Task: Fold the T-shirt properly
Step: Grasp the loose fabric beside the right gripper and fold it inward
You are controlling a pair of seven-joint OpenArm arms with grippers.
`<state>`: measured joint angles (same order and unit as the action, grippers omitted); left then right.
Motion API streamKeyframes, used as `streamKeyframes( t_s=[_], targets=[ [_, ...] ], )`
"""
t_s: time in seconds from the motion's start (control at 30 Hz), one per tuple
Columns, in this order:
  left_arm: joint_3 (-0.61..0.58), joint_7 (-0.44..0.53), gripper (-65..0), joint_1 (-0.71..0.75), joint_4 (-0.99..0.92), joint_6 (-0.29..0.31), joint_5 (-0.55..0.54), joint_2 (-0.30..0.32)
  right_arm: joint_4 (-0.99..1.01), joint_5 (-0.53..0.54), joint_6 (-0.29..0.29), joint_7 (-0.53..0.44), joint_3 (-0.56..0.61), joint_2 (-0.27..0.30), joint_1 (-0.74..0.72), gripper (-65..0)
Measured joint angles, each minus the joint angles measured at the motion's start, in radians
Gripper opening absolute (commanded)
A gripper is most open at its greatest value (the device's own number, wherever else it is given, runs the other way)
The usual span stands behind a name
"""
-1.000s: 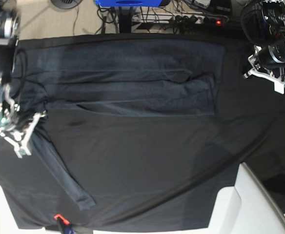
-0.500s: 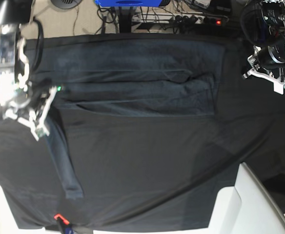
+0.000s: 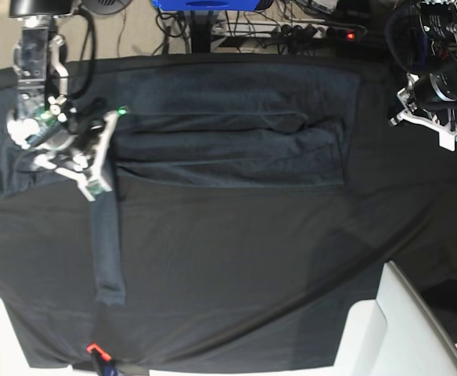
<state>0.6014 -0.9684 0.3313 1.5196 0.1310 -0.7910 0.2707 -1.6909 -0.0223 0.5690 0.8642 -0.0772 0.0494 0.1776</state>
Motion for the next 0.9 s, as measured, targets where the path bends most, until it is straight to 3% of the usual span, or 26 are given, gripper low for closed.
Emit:
streamKeyframes(
  t_s=[0.2, 0.37, 0.53, 0.7, 0.8, 0.9],
  targets=[
    [0.000, 0.000, -65.0, 0.000, 0.000, 0.000, 0.000, -0.001, 0.011, -0.004, -0.003, 0.027, -0.002, 0.005, 0.000, -61.4],
    [0.000, 0.000, -65.0, 0.000, 0.000, 0.000, 0.000, 0.000, 0.008, -0.005, -0.004, 0.094, -0.002, 0.006, -0.005, -45.3],
    [0.000, 0.000, -65.0, 0.000, 0.000, 0.000, 0.000, 0.000, 0.010, -0.004, -0.004, 0.097, -0.008, 0.007, -0.064, -35.0],
    [0.000, -0.001, -65.0, 0.001, 0.000, 0.000, 0.000, -0.001, 0.097, 0.000, -0.005, 0.081, -0.010, 0.027, -0.221, -15.0],
    [0.002, -0.001, -65.0, 0.006, 0.000, 0.000, 0.000, 0.000, 0.302, -0.009, -0.006, 0.053, -0.012, 0.037, -0.330, -14.9],
    [0.004, 0.000, -65.0, 0.010, 0.003, 0.000, -0.003, -0.001, 0.502, -0.013, -0.010, -0.093, -0.014, 0.047, -0.417, -20.4]
  ],
)
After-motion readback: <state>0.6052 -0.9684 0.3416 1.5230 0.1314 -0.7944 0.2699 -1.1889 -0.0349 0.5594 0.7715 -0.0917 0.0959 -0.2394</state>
